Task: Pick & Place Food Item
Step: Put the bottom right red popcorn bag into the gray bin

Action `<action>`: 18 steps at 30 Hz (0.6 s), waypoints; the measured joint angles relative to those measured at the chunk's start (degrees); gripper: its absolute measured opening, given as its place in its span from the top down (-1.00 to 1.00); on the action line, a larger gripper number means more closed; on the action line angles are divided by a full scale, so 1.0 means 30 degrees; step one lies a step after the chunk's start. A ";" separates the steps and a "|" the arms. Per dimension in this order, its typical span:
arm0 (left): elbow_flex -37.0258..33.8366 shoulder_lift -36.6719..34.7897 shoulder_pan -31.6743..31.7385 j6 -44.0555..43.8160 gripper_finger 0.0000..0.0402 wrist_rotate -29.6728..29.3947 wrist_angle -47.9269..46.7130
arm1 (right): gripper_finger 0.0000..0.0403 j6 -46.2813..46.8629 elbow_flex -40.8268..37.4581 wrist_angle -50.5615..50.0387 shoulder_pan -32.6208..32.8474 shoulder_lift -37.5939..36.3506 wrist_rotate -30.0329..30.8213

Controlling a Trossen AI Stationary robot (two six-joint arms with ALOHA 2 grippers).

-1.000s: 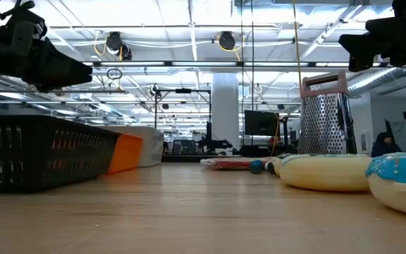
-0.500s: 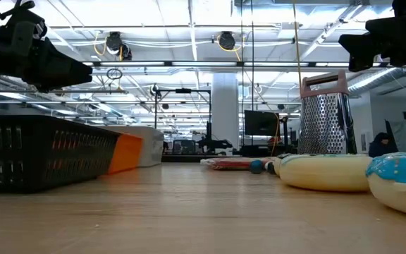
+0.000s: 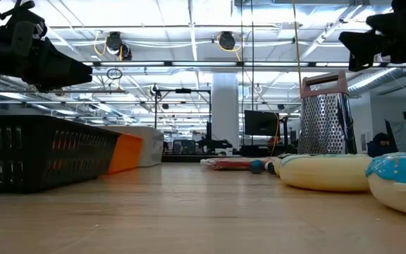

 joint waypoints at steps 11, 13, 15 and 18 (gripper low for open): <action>0.0000 -0.0001 -0.0004 0.0000 -0.05 -0.0002 0.0006 | -0.16 1.0185 0.0000 0.2065 -0.0015 0.0248 0.2134; 0.0000 0.0005 0.0000 0.0000 -0.05 0.0004 0.0007 | -0.16 1.0215 0.0000 0.2068 -0.0025 0.0240 0.3132; 0.0000 -0.0002 -0.0007 0.0000 -0.05 -0.0002 0.0007 | -0.16 1.0265 0.0000 0.2046 -0.0022 0.0248 0.3976; 0.0000 -0.0002 -0.0003 0.0000 -0.05 -0.0002 0.0007 | -0.16 0.9504 0.0000 0.2057 -0.0023 0.0248 0.4988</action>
